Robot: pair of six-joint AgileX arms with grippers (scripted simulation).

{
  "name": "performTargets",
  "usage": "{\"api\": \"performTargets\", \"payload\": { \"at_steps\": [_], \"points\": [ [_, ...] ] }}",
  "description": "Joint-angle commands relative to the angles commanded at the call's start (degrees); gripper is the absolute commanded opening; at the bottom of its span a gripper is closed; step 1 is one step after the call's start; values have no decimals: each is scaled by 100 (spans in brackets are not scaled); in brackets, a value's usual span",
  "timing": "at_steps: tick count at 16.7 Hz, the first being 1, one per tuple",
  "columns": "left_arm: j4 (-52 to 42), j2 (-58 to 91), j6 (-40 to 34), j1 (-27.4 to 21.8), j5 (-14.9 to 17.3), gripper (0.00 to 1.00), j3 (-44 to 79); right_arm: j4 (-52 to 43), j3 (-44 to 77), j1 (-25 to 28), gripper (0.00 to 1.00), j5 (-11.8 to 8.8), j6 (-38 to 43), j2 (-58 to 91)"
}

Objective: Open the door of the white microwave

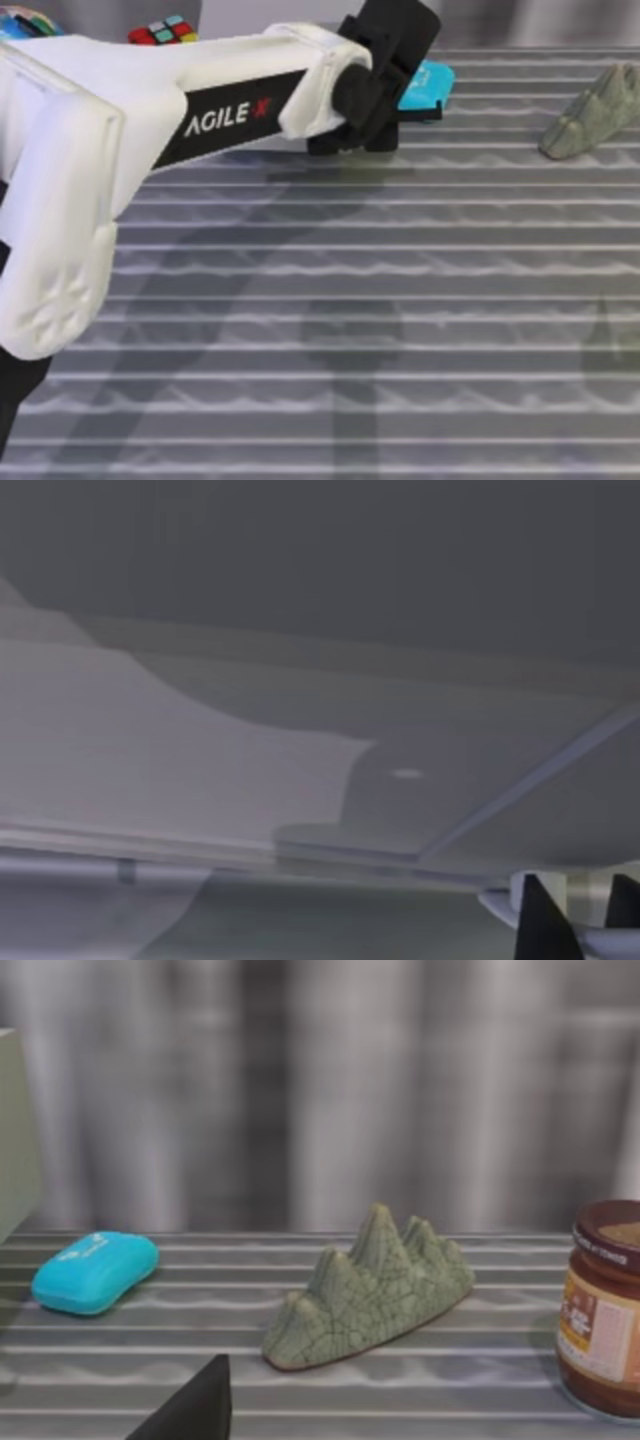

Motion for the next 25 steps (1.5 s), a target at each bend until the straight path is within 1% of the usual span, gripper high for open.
{"api": "performTargets", "payload": {
  "at_steps": [10,12,18,25],
  "points": [
    [0,0,0,0,0,0,0,0,0,0,100,0,0,0],
    [13,38,-16,-38,47,0,-14,0,0,0,100,0,0,0],
    [308,-267,269,18,179,0,-438,0,0,0,100,0,0,0],
    [315,-274,293,22,188,0,-479,0,0,0,100,0,0,0]
  ]
}}
